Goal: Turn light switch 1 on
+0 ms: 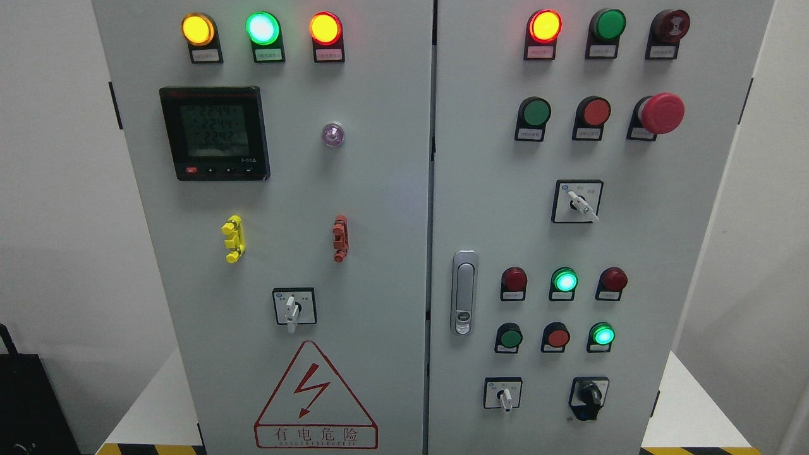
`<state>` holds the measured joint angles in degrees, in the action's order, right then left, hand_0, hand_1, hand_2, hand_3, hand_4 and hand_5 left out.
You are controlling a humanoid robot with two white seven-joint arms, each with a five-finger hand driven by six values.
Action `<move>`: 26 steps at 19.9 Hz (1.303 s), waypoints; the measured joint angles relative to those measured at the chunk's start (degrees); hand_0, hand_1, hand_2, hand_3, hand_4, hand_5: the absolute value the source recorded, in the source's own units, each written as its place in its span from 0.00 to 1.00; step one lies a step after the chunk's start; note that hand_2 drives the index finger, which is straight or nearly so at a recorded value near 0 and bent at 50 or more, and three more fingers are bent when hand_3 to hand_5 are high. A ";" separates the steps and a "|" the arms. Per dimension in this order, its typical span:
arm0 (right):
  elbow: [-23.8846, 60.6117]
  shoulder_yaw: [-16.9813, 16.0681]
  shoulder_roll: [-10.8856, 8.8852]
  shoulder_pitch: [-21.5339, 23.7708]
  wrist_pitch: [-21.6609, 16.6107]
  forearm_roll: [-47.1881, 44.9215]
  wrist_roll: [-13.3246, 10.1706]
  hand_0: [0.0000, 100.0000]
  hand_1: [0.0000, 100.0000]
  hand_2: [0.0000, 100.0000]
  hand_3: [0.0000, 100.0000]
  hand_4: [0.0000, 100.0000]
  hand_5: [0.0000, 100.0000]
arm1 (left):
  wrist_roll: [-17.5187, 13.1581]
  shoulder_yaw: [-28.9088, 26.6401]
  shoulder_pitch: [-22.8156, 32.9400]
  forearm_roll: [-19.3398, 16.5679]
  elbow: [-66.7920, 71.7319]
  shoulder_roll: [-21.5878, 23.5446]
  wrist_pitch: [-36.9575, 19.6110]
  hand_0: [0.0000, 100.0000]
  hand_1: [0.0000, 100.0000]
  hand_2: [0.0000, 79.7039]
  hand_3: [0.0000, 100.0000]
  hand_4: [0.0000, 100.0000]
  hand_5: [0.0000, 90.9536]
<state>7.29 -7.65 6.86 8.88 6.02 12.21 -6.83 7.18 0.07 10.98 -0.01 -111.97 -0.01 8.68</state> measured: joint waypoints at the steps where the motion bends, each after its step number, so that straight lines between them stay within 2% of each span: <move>1: 0.00 0.00 0.00 0.00 0.00 0.00 0.00 0.05 0.00 0.00 0.00 0.00 0.00 | 0.82 -0.02 -0.75 0.00 -0.51 0.00 0.53 0.19 0.54 0.67 0.74 0.79 0.69; 4: 0.00 0.00 0.00 0.00 0.00 0.00 -0.01 0.05 0.00 0.00 0.00 0.00 0.00 | 3.94 0.35 -2.67 0.00 -1.83 0.00 0.86 0.04 0.54 0.70 0.77 0.80 0.71; 7: 0.00 0.00 0.00 0.00 0.00 0.00 -0.02 0.05 0.00 0.00 0.00 0.00 0.00 | 6.66 1.25 -4.50 0.01 -2.83 0.00 1.59 0.00 0.55 0.73 0.80 0.82 0.73; 10: 0.00 0.00 0.00 0.00 0.00 0.00 -0.03 0.05 0.00 0.00 0.00 0.00 0.00 | 8.79 2.36 -7.06 0.01 -3.57 0.00 3.58 0.00 0.55 0.76 0.83 0.83 0.75; 16: 0.00 0.00 0.00 0.00 0.00 0.00 -0.04 0.05 0.00 0.00 0.00 0.00 0.00 | 10.76 4.19 -9.61 0.01 -4.50 -0.39 5.30 0.00 0.56 0.77 0.84 0.84 0.77; 18: 0.00 0.00 0.00 0.00 0.00 0.00 -0.05 0.05 0.00 0.00 0.00 0.00 0.00 | 12.01 4.62 -10.66 0.01 -4.71 -0.76 5.47 0.00 0.56 0.77 0.86 0.85 0.81; 26: 0.00 0.00 0.00 0.00 0.00 -0.01 -0.06 0.05 0.00 0.00 0.00 0.00 0.00 | 16.18 6.68 -13.43 0.01 -5.20 -2.12 7.78 0.00 0.63 0.79 0.89 0.86 0.84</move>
<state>7.30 -7.65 6.86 8.88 6.02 12.20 -6.89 23.36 6.75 -2.45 0.00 -117.17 -2.13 16.46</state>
